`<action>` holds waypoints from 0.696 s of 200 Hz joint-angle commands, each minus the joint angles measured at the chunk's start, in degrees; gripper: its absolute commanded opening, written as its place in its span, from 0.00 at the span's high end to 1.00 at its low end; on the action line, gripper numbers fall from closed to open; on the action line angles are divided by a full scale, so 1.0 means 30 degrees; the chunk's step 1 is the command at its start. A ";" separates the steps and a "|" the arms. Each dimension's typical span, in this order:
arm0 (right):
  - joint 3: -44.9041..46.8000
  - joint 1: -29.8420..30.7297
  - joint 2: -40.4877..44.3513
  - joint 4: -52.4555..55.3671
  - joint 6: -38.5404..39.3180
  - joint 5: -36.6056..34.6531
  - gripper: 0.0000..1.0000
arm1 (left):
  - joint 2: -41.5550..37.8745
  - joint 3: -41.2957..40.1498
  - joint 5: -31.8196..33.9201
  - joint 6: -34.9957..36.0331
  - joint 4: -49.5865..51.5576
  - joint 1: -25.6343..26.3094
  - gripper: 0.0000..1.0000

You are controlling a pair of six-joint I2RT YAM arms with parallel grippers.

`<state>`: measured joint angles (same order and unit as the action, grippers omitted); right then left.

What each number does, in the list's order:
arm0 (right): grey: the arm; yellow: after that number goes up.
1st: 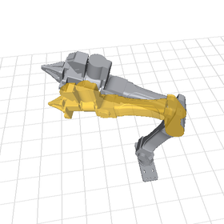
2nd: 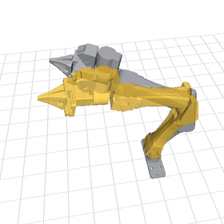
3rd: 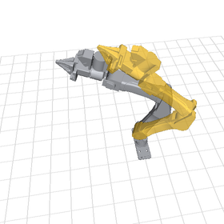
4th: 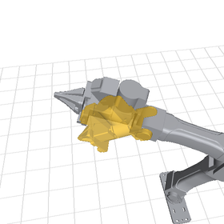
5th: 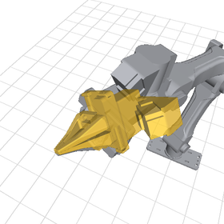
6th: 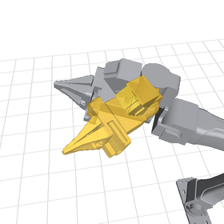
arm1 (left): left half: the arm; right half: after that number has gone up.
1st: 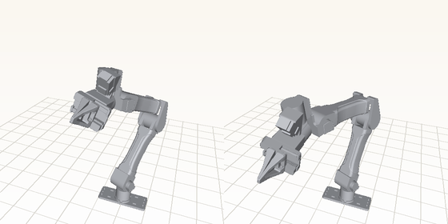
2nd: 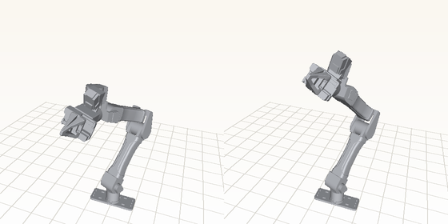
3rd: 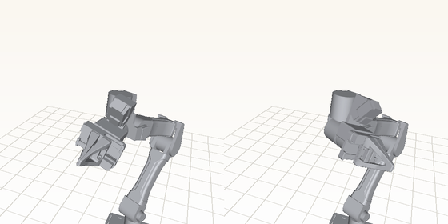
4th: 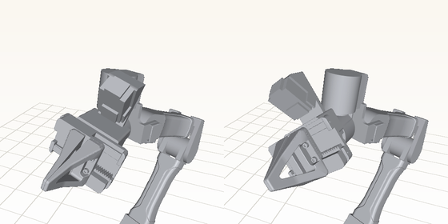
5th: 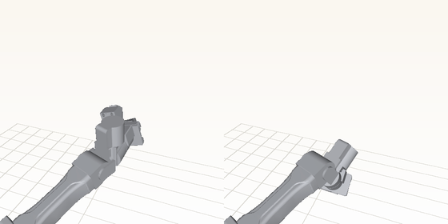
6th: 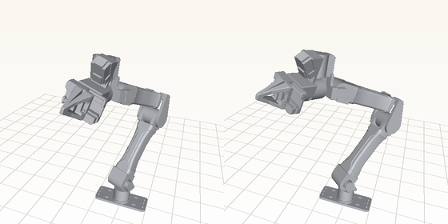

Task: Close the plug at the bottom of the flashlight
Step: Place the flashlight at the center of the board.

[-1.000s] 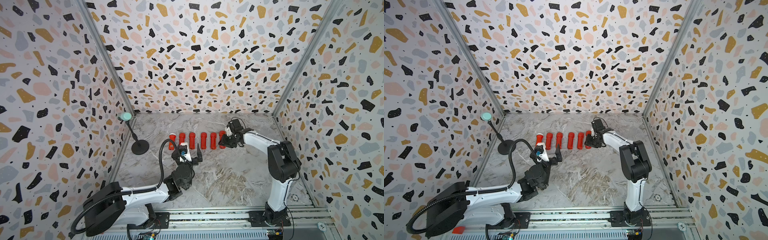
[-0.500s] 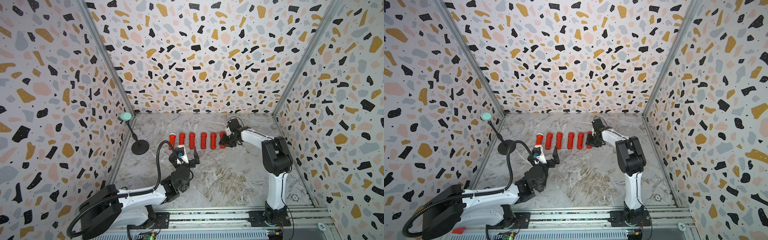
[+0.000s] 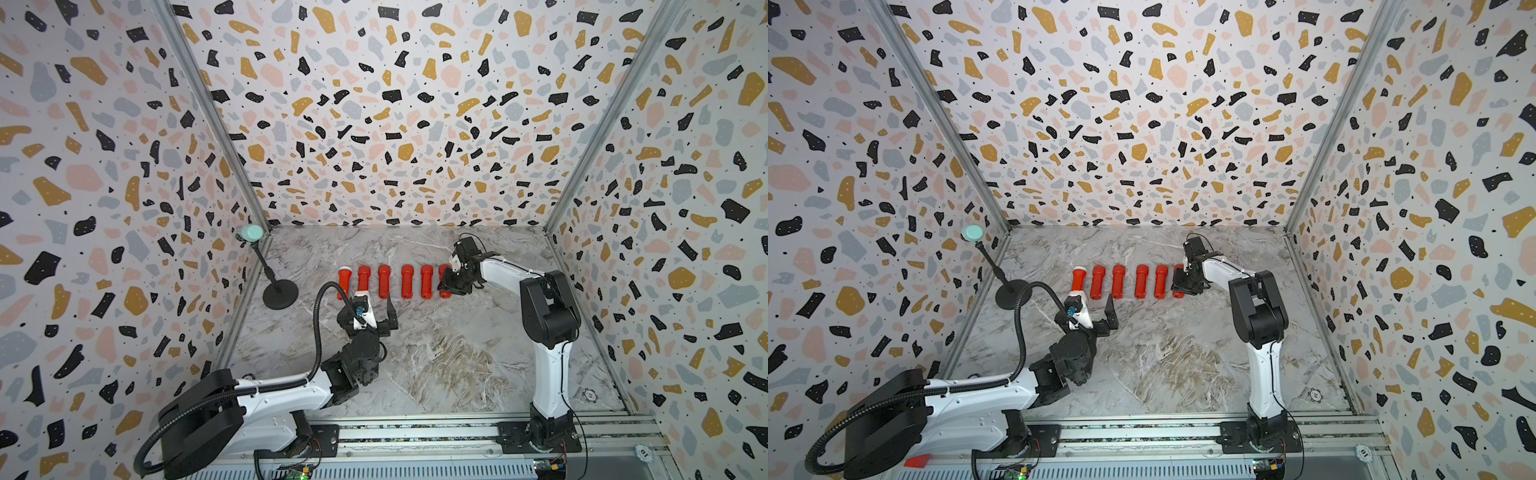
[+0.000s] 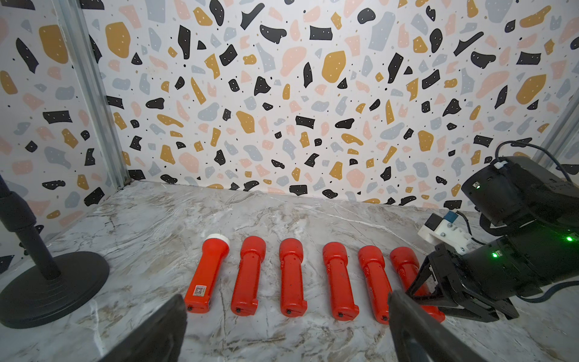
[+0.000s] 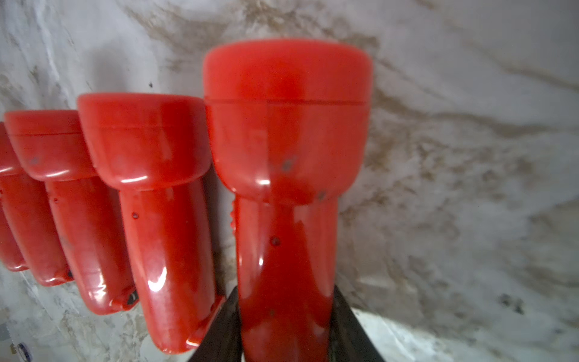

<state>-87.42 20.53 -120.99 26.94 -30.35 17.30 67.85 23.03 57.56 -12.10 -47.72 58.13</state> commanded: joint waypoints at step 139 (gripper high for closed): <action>-0.0940 -0.0011 0.0267 0.0928 -0.0112 -0.0409 0.42 | -0.0030 0.0118 0.0449 -0.0216 -0.0228 -0.0160 0.00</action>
<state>-88.18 20.53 -121.12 27.53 -30.72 16.99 67.85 23.03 57.60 -12.69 -47.51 58.11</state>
